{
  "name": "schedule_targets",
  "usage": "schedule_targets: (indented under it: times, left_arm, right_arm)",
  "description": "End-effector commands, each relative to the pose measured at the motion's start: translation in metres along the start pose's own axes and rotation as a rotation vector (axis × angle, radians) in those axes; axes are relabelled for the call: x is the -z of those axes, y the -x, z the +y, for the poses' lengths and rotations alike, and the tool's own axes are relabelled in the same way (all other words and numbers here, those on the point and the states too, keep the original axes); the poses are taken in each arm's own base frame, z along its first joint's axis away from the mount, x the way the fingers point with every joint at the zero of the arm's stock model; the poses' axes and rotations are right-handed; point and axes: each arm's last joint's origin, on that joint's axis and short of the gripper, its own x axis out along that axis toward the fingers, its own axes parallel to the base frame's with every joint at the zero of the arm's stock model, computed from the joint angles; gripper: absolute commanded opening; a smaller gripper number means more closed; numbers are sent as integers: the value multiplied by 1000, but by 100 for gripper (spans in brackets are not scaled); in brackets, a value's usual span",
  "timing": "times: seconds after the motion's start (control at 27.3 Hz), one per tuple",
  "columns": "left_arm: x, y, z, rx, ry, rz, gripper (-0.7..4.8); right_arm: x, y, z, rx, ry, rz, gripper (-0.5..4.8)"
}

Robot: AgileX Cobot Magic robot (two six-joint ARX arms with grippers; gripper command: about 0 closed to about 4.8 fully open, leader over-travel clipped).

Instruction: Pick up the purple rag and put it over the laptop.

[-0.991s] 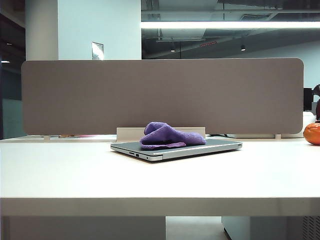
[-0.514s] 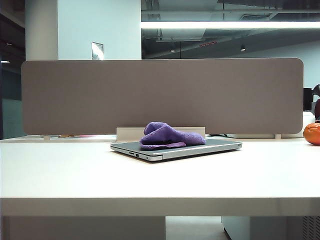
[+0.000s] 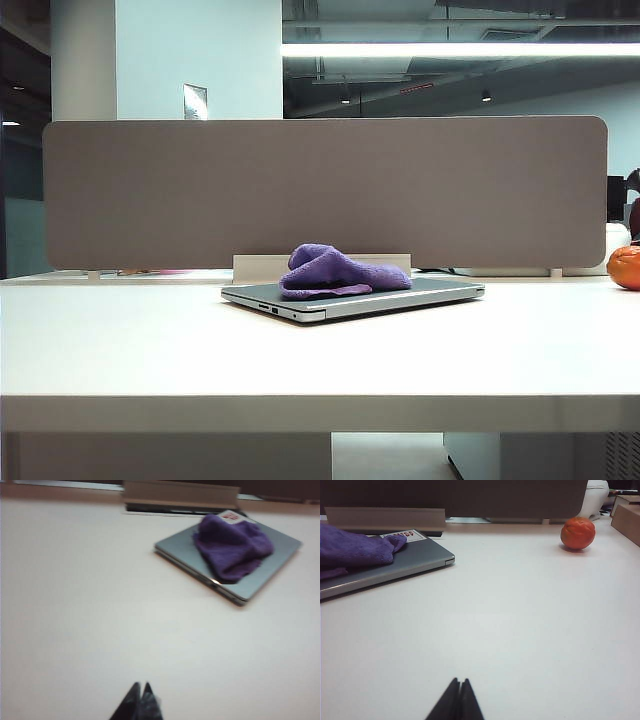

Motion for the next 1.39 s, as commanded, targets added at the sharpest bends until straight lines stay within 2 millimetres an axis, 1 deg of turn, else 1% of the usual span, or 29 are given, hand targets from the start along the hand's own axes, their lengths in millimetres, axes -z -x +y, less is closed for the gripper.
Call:
schedule_targets:
  times: [0.04, 0.15, 0.22, 0.37, 0.55, 0.81, 0.95, 1.17, 1.39]
  left_arm:
    - [-1, -1, 5, -69, 5, -19, -6]
    - [0, -4, 10, -112, 4, -45, -6]
    - [3, -9, 17, -167, 20, -99, -6]
    - [9, -15, 25, -200, 39, -149, -6]
    - [12, -15, 34, -248, 51, -211, -6]
    - [14, -11, 35, -260, 3, -283, -6]
    - [24, -12, 36, -251, 1, -299, -6]
    - [39, -16, 35, -188, -8, -295, -6]
    - [51, -18, 36, -188, -9, -314, -6]
  right_arm:
    - [0, 0, 0, 5, 4, -9, 22]
    - [0, 0, 0, 5, 4, -9, 22]
    - [0, 0, 0, 5, 3, -9, 22]
    - [0, 0, 0, 5, 4, -9, 22]
    - [0, 0, 0, 5, 4, -9, 22]
    - [0, 0, 0, 5, 4, -9, 22]
    - [0, 0, 0, 5, 4, -9, 22]
    - [0, 0, 0, 5, 4, -9, 22]
    - [0, 0, 0, 5, 4, -9, 22]
